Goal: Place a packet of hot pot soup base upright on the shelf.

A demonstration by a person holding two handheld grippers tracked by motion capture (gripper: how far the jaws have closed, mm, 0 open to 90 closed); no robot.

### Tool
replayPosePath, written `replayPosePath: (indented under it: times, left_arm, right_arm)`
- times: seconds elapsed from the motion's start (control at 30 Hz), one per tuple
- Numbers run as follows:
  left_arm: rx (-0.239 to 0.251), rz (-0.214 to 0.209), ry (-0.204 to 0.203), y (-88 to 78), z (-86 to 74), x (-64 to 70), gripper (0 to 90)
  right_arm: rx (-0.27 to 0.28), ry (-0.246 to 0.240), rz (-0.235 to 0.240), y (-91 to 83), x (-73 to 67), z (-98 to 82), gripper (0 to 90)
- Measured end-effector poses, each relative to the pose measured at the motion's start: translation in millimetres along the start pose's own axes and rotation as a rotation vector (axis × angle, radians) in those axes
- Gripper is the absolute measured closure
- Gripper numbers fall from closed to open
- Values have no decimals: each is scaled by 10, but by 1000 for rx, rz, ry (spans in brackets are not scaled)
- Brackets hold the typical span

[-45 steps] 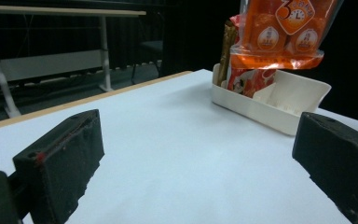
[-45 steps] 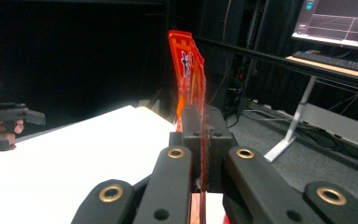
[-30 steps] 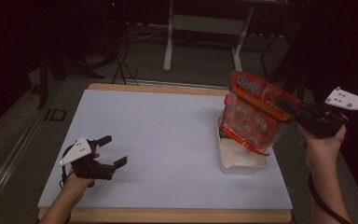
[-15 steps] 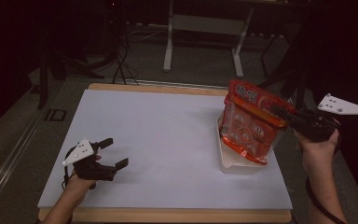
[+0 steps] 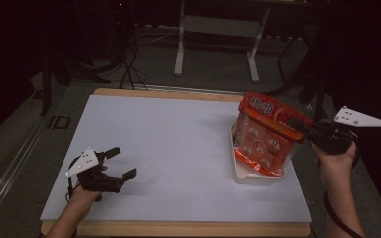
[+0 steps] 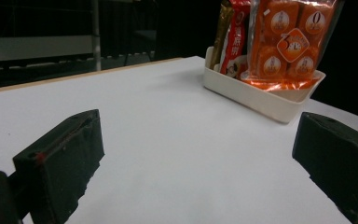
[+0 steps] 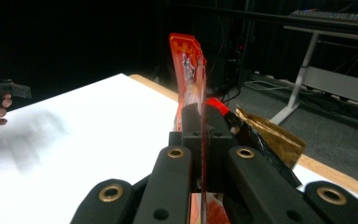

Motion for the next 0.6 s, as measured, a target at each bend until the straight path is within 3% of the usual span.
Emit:
replayPosePath:
  times: [0.23,0.6]
  left_arm:
    - [4,-1,-3,9,5,6,27]
    - [1,-1,-7,7,-4,-6,27]
  right_arm:
    - [-30,-2,-3,-60,14,-57,900]
    - [0,-8,20,-174,-27,7,900]
Point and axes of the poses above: each handheld gripper's, and its own axes: y roughly forward along the jaws, z roughly out of its top, x roughly to its right, the point moved 4 cm from there along y, roughly forward along the jaws, and after that the axes turned 3 degrees about -x, right-handed, at the moved point
